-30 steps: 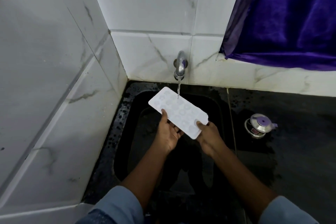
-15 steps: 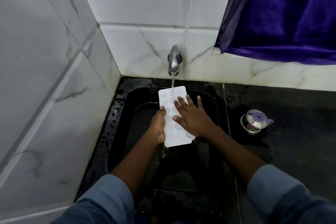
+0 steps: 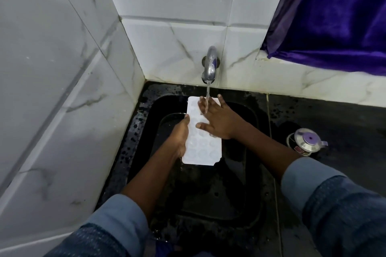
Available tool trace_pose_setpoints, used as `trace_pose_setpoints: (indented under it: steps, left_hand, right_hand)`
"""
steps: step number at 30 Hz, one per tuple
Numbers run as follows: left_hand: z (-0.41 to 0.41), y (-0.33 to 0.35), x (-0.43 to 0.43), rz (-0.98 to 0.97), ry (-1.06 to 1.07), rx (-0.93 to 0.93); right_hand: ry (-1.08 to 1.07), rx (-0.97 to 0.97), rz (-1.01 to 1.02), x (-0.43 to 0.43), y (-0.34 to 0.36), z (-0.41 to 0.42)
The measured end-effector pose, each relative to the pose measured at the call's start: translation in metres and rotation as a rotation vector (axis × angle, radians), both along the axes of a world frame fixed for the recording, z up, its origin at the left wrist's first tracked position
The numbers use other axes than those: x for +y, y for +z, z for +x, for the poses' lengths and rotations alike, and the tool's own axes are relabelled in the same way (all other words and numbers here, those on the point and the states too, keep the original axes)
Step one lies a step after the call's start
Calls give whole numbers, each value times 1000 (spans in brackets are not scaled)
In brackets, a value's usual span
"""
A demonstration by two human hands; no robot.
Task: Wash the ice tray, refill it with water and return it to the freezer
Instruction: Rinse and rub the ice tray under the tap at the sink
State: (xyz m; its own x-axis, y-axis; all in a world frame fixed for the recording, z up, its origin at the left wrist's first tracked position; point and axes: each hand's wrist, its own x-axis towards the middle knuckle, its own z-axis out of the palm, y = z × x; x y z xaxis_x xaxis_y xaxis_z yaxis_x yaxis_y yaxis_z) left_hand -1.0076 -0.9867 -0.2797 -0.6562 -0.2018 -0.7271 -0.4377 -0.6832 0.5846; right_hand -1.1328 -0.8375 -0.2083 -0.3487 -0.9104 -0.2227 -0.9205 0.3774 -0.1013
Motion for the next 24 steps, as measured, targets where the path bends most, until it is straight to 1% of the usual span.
trace_pose_setpoints:
  steps: [3, 5, 7, 9, 11, 13, 16, 20, 22, 24]
  left_hand:
    - [-1, 15, 4, -64, -13, 11]
    - [0, 14, 6, -88, -3, 17]
    - [1, 14, 10, -91, 3, 24]
    - [0, 13, 13, -16, 6, 24]
    - [-2, 19, 17, 7, 9, 7]
    - [-5, 27, 21, 20, 3, 8]
    - [-3, 33, 24, -20, 26, -2]
    - [4, 33, 31, 72, -2, 0]
    - [6, 35, 32, 59, -11, -13]
    - [5, 37, 32, 27, 10, -13]
  right_hand:
    - [141, -36, 1, 3, -2, 27]
    - [178, -39, 10, 5, -6, 30]
    - [100, -37, 4, 0, -8, 12]
    - [-21, -17, 9, -7, -7, -4]
    - [-99, -14, 2, -10, -7, 1]
    - [-112, -44, -34, -5, -8, 25]
    - [-89, -97, -44, 9, -12, 56]
    - [-172, -70, -45, -7, -13, 35]
    - [-190, -42, -43, -15, -13, 25]
    - [-158, -62, -64, -12, -14, 35]
